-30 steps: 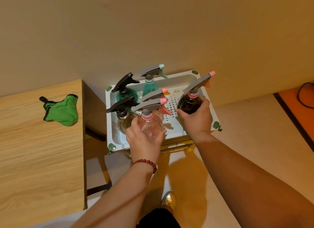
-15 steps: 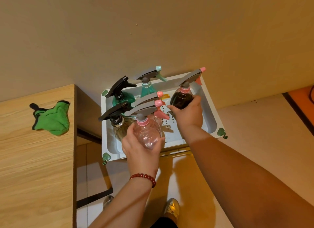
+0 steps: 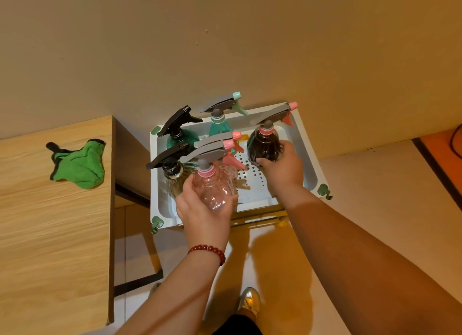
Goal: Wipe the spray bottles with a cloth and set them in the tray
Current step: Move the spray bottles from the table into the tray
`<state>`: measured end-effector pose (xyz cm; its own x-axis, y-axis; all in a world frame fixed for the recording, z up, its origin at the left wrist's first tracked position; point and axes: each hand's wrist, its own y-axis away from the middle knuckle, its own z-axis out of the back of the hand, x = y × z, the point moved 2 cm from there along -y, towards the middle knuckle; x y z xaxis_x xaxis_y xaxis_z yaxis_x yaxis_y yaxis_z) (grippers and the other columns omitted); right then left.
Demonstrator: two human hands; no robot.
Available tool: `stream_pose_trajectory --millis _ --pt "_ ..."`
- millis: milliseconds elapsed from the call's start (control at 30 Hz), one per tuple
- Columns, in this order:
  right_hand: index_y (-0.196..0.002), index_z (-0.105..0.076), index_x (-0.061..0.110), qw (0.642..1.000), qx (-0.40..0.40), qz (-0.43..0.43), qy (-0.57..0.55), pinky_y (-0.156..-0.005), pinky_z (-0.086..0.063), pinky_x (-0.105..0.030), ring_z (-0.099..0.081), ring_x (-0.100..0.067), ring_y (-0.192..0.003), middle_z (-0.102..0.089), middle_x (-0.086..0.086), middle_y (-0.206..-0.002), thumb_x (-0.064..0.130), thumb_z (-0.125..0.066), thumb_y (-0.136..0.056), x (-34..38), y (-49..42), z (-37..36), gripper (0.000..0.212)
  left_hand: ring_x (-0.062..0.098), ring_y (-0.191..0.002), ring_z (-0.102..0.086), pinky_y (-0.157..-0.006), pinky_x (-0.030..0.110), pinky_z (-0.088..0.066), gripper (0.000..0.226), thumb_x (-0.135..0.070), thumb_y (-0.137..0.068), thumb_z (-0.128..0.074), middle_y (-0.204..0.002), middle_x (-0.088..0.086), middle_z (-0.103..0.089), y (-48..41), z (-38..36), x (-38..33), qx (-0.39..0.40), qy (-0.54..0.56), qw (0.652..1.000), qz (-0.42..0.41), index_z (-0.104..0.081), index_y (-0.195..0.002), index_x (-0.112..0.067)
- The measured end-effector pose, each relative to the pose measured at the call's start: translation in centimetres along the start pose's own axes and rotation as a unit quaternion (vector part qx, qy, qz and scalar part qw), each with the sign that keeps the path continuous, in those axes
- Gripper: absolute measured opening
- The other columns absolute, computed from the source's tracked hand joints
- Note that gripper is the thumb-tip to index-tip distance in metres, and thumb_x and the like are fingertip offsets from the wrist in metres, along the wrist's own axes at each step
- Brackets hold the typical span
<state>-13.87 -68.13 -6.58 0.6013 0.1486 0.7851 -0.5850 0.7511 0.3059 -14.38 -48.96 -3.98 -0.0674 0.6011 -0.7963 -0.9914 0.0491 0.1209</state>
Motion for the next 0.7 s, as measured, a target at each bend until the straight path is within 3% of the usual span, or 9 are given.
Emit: stream_pose_trajectory --millis 133,400,600,700 --pt "-0.123 -0.050 0.017 1.000 -0.008 0.007 -0.008 -0.083 -0.045 -0.031 -0.061 -0.026 -0.108 -0.065 -0.005 -0.119 0.025 -0.078 -0.079 0.7 -0.7 -0.8 0.053 0.019 -0.126 -0.038 -0.093 0.026 -0.035 0.093 -0.028 -0.069 -0.085 -0.133 0.004 -0.037 -0.3 0.0 0.5 -0.005 -0.003 1.000 0.001 -0.029 -0.143 -0.026" --pt "-0.126 -0.050 0.021 1.000 -0.009 0.018 -0.016 -0.096 -0.049 -0.043 -0.061 -0.027 -0.113 -0.066 -0.004 -0.120 0.027 -0.076 -0.081 1.6 -1.9 -2.8 0.053 0.018 -0.125 -0.037 -0.090 0.025 -0.034 0.094 -0.030 -0.069 -0.085 -0.131 0.003 -0.037 -0.6 -0.2 0.9 -0.004 0.003 1.000 0.006 -0.028 -0.144 -0.026" --pt "-0.148 -0.031 0.016 1.000 -0.019 -0.008 0.014 -0.106 -0.038 -0.041 -0.042 -0.030 -0.134 -0.046 -0.010 -0.145 0.034 -0.072 -0.085 1.6 -0.6 -2.2 0.077 0.018 -0.126 -0.036 -0.090 0.027 -0.035 0.094 -0.035 -0.069 -0.084 -0.131 0.002 -0.036 -0.7 -0.1 1.3 0.005 0.003 1.000 0.004 -0.027 -0.143 -0.028" --pt "-0.135 -0.052 0.014 0.999 -0.037 0.020 -0.013 -0.096 -0.043 -0.030 -0.054 -0.023 -0.121 -0.059 -0.006 -0.130 0.034 -0.068 -0.089 1.7 2.4 -1.1 0.053 0.020 -0.127 -0.036 -0.090 0.028 -0.034 0.095 -0.036 -0.068 -0.085 -0.132 0.003 -0.036 -0.7 0.0 1.4 0.005 -0.005 1.000 -0.001 -0.027 -0.144 -0.028"
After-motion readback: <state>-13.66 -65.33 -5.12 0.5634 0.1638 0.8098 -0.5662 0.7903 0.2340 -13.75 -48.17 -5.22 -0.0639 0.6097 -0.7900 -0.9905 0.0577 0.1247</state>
